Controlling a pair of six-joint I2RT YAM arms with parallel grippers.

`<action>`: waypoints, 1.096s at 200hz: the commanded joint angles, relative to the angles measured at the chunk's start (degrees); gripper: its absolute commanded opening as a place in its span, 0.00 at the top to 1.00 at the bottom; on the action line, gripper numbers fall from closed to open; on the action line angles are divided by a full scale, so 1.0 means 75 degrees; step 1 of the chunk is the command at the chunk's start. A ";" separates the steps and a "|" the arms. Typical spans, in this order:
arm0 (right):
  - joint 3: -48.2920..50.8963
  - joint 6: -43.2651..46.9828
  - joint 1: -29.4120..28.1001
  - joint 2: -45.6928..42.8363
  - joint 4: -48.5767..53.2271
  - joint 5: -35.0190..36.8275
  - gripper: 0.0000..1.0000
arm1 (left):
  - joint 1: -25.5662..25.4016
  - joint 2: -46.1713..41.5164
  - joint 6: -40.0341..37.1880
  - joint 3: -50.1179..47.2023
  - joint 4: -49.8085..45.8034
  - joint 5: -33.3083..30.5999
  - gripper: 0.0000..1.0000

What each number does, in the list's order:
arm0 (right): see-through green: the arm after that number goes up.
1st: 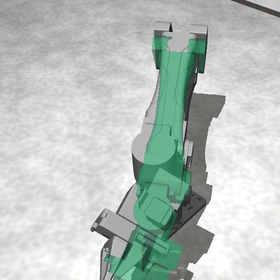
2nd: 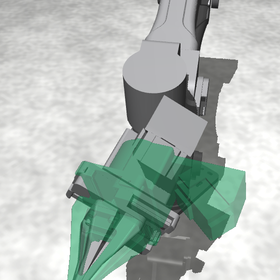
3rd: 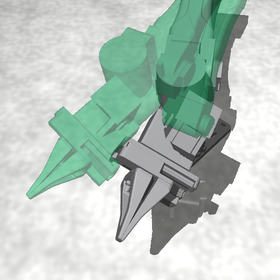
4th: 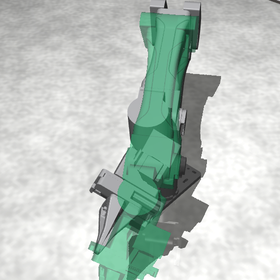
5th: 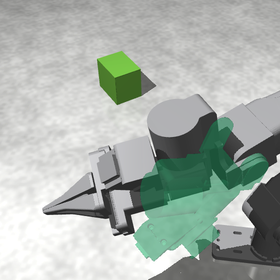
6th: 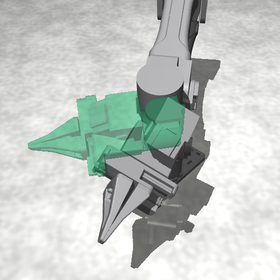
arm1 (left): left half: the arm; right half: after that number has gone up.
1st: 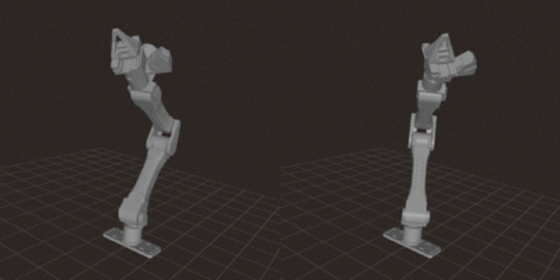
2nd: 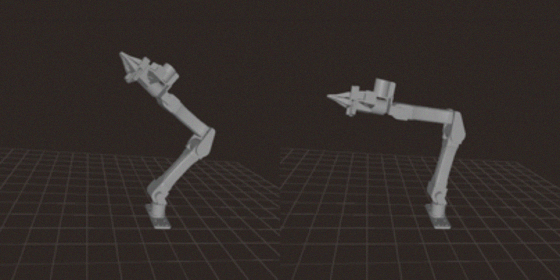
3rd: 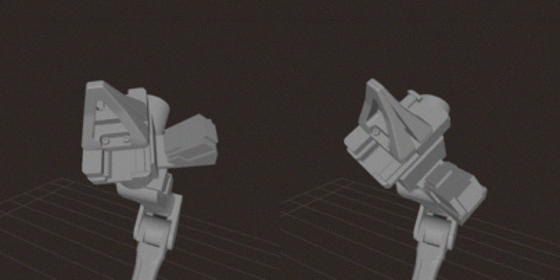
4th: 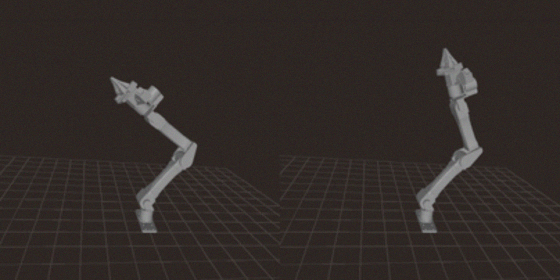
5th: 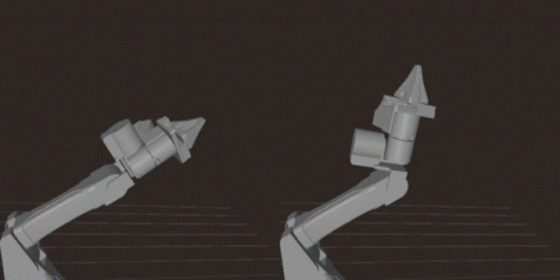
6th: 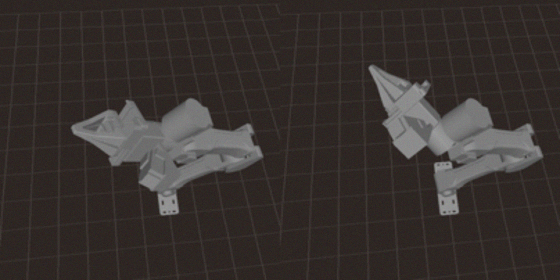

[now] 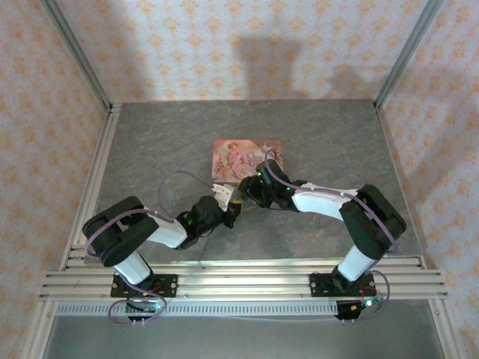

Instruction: Unlock the padlock with the key

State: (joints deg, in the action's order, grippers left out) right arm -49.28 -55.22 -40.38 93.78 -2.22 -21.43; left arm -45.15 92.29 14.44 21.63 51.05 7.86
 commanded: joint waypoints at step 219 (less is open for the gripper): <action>-0.0098 0.0628 -0.0147 -0.0269 0.1190 0.0287 1.00 | -0.0745 -0.0843 -0.0691 0.0523 -0.2062 -0.1130 0.55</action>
State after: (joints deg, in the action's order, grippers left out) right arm -51.20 -52.45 -40.91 93.78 4.14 -20.05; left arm -50.28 89.19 8.05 25.93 37.85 -0.43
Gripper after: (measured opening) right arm 0.108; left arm 0.420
